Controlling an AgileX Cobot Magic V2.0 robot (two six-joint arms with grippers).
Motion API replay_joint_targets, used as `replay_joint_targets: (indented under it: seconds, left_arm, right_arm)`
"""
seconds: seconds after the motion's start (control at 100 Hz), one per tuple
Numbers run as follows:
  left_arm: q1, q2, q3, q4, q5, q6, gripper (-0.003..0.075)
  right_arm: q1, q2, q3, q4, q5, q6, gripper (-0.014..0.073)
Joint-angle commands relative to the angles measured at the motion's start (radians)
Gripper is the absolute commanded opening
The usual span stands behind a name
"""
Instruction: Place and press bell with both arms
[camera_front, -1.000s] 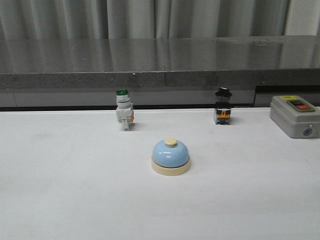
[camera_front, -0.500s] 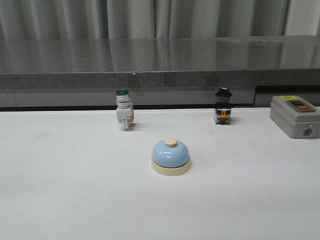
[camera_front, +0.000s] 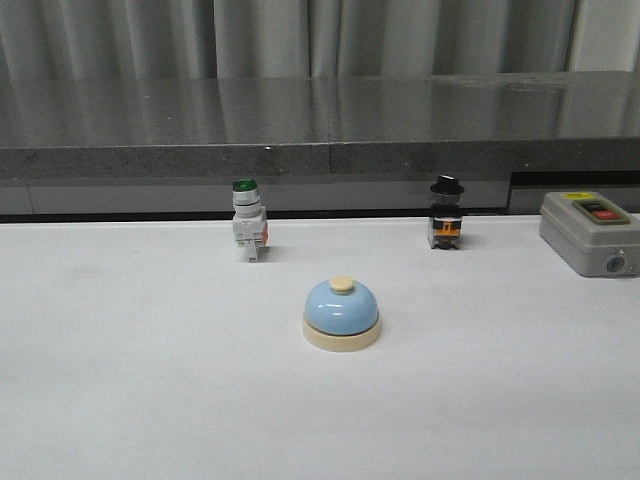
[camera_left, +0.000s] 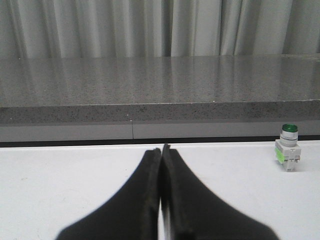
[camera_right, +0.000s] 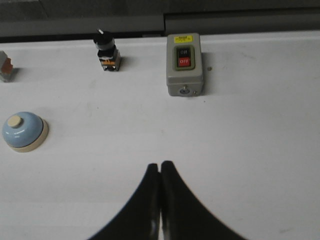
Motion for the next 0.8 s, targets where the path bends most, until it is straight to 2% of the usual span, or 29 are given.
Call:
replay_joint_targets:
  seconds: [0.0, 0.32, 0.44, 0.53, 0.79]
  left_arm:
    - [-0.002, -0.031, 0.042, 0.001, -0.078, -0.008, -0.002]
    - [-0.002, -0.031, 0.042, 0.001, -0.078, -0.008, -0.002]
    - [-0.002, -0.031, 0.042, 0.001, -0.078, -0.008, -0.002]
    - [-0.002, -0.031, 0.042, 0.001, -0.078, -0.008, -0.002]
    - [-0.002, -0.031, 0.042, 0.001, -0.078, -0.008, -0.002]
  right_arm:
    - [-0.009, -0.071, 0.017, 0.008, -0.116, 0.0, -0.0069]
    - [-0.009, -0.318, 0.092, 0.004, -0.178, 0.045, -0.0069]
    - [-0.009, -0.404, 0.141, -0.041, -0.219, 0.045, -0.0069]
    - [-0.009, -0.469, 0.2, -0.07, -0.282, 0.045, -0.0069]
    - [-0.007, -0.462, 0.348, -0.071, -0.512, 0.045, -0.0069]
